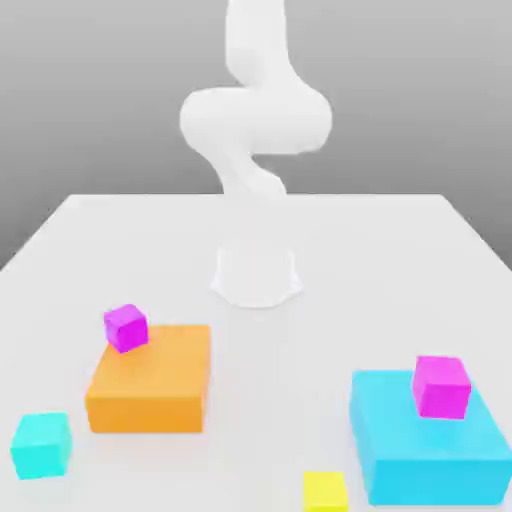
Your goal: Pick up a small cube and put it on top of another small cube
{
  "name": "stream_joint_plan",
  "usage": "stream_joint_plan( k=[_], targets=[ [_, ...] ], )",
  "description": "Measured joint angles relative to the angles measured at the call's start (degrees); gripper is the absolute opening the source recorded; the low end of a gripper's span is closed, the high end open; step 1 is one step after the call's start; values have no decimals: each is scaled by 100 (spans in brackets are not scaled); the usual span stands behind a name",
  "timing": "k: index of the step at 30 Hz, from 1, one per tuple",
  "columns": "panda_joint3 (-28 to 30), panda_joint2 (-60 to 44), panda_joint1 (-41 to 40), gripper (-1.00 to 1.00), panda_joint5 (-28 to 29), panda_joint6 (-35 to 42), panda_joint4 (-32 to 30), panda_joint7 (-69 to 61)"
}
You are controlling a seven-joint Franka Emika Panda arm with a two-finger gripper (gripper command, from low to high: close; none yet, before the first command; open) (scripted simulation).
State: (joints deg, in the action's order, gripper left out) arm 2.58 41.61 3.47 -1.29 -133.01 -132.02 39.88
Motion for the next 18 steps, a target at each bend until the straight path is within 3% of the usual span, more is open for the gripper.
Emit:
stream_joint_plan(
  k=[12, 18],
  targets=[
    [1075, -2047, 1422, 0, -856, -585, -116, -3046],
    [1319, -3075, 1832, 0, -1368, -862, -169, -4610]
  ],
)
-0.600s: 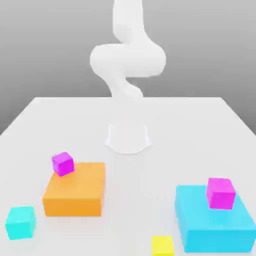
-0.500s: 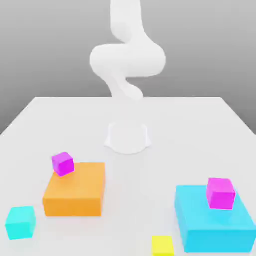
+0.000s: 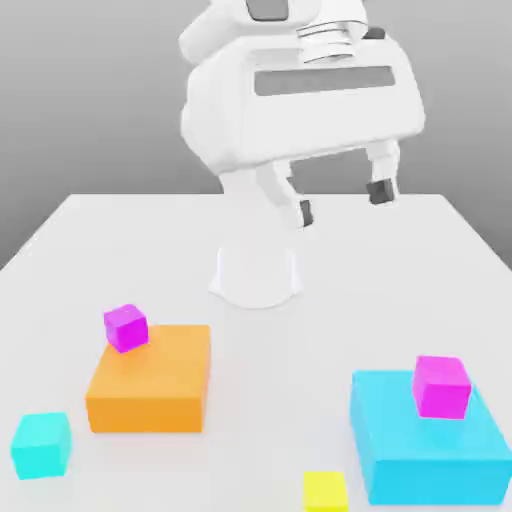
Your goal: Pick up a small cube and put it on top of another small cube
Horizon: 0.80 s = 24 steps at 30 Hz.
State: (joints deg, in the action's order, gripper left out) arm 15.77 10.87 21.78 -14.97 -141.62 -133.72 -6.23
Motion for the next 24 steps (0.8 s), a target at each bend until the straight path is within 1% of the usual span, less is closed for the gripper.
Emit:
stream_joint_plan(
  k=[5, 9, 14, 19, 21, 24],
  targets=[
    [16, -835, 195, 0, -314, -246, -49, -1227],
    [-55, -1465, 240, 0, -398, -474, -99, -2090],
    [-138, -2185, 243, 0, -221, -811, -181, -2971],
    [-131, -2817, 282, 0, 309, -1188, -280, -3598],
    [-220, -3168, 223, 0, 276, -1447, -228, -3773],
    [-511, -3785, -11, 0, 44, -1911, -93, -3992]
  ],
)
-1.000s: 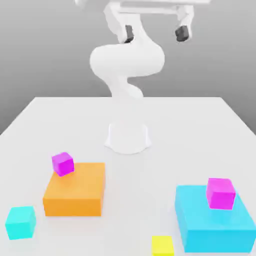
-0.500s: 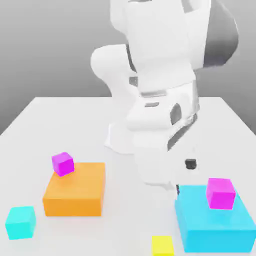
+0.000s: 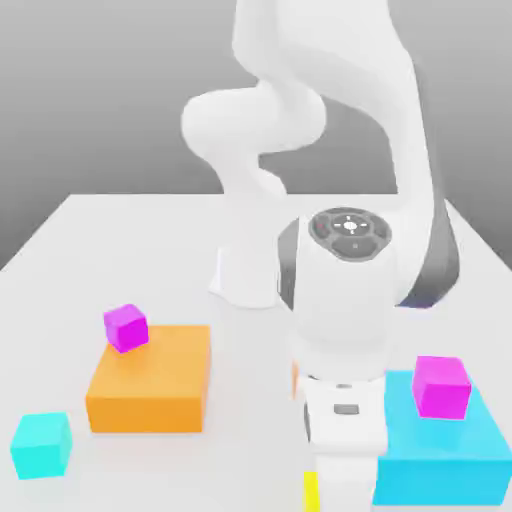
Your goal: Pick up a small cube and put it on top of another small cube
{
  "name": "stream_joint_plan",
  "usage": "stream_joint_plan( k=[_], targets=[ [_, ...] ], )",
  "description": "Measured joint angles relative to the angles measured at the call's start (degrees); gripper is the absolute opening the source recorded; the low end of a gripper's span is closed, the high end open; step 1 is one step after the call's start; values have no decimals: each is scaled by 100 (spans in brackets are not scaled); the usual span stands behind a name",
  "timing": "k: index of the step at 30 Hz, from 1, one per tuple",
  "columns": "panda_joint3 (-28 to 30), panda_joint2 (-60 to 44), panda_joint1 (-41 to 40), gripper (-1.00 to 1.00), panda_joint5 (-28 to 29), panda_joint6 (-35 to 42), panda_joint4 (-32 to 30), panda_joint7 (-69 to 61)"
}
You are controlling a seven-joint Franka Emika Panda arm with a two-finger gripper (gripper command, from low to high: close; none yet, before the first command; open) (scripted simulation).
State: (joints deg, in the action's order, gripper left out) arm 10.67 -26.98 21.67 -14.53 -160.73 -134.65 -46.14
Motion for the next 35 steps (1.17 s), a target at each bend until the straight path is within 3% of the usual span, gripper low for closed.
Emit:
stream_joint_plan(
  k=[1, 8, 13, 26, 31, 32, 35],
  targets=[
    [-58, -110, -49, -100, -45, -84, 24, -36],
    [-43, -84, -36, -100, -33, -54, 19, -30],
    [289, 825, 255, -100, 402, 643, -198, 286],
    [-372, 3073, 1391, -100, 1405, 2259, -775, 592],
    [-431, 2629, 1440, -100, 1409, 1547, -1008, 548],
    [-426, 2515, 1442, 100, 1399, 1402, -1039, 539],
    [-426, 2515, 1437, 100, 1399, 1402, -1039, 539]
  ],
)
